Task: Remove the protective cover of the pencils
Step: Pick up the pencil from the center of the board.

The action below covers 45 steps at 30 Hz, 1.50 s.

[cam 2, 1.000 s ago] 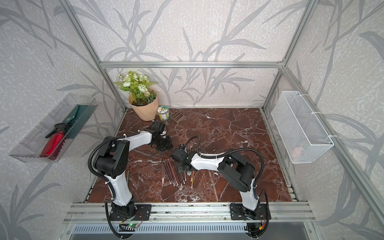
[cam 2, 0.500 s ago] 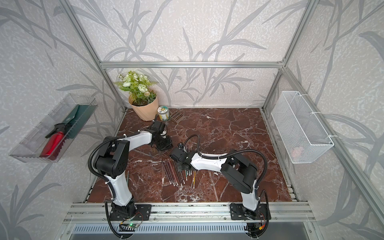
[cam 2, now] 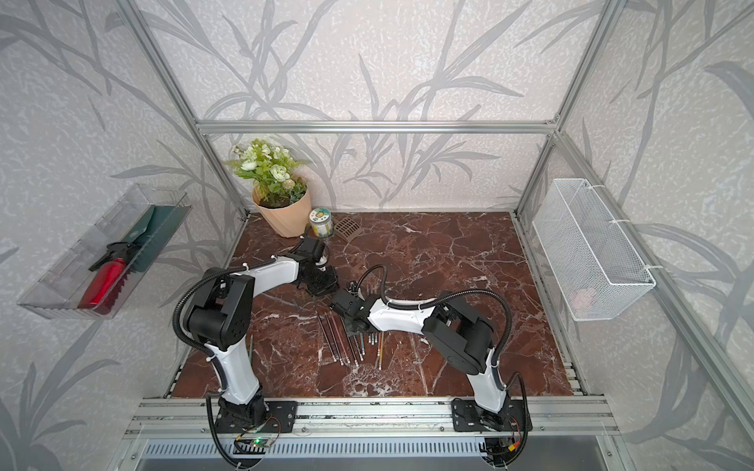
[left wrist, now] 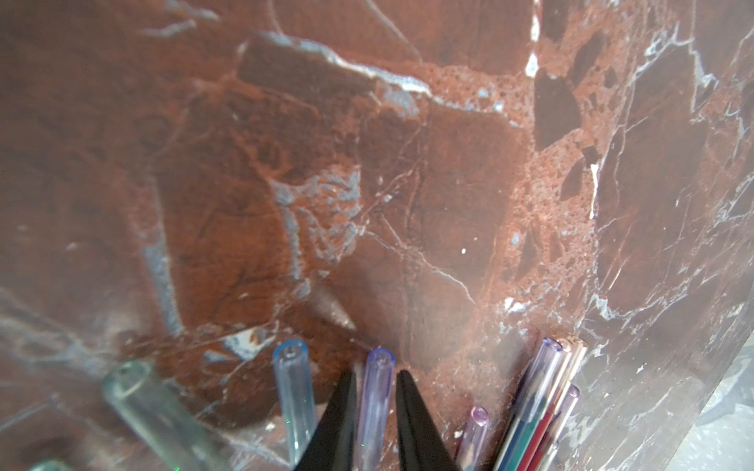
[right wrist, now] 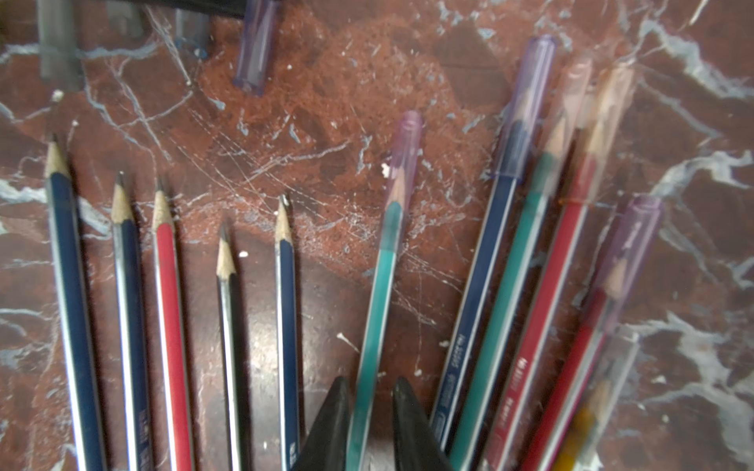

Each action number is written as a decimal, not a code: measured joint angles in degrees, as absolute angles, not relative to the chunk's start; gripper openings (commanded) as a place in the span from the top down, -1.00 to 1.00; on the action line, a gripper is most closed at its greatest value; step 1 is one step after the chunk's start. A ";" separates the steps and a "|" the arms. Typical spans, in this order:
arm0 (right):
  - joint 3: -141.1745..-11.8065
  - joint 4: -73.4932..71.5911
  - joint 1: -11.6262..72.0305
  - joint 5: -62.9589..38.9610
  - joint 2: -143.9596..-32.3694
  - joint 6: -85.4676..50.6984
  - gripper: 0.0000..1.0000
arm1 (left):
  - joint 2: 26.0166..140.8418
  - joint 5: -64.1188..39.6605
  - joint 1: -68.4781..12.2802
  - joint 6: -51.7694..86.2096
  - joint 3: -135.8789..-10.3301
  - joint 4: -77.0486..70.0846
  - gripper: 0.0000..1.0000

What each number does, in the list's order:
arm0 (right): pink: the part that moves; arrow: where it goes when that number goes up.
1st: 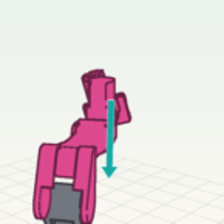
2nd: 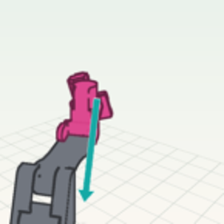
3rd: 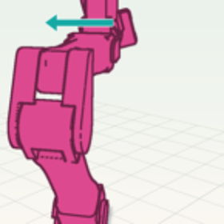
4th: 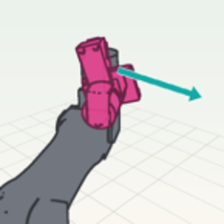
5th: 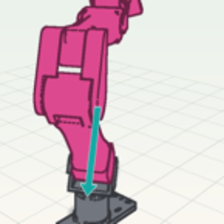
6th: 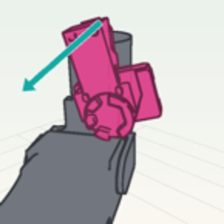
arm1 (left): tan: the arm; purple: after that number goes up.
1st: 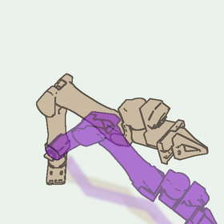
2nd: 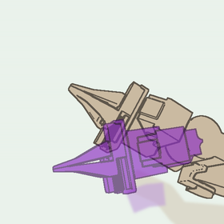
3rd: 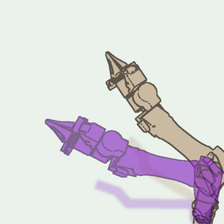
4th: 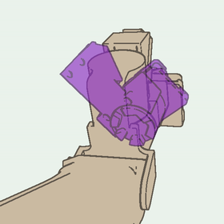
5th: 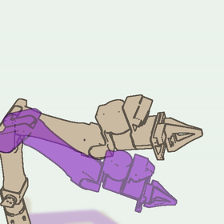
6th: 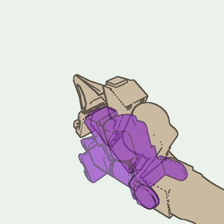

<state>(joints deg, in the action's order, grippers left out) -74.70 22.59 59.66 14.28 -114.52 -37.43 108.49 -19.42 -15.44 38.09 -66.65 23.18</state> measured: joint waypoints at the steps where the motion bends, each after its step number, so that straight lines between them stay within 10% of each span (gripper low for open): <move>1: -75.02 22.72 59.66 14.28 -114.91 -37.41 0.57 | 108.42 -19.31 -15.44 38.09 -66.65 23.29 0.51; 45: -69.34 18.48 59.64 11.42 -107.70 -37.41 0.96 | 90.35 -21.41 -15.44 39.46 -53.52 12.27 0.23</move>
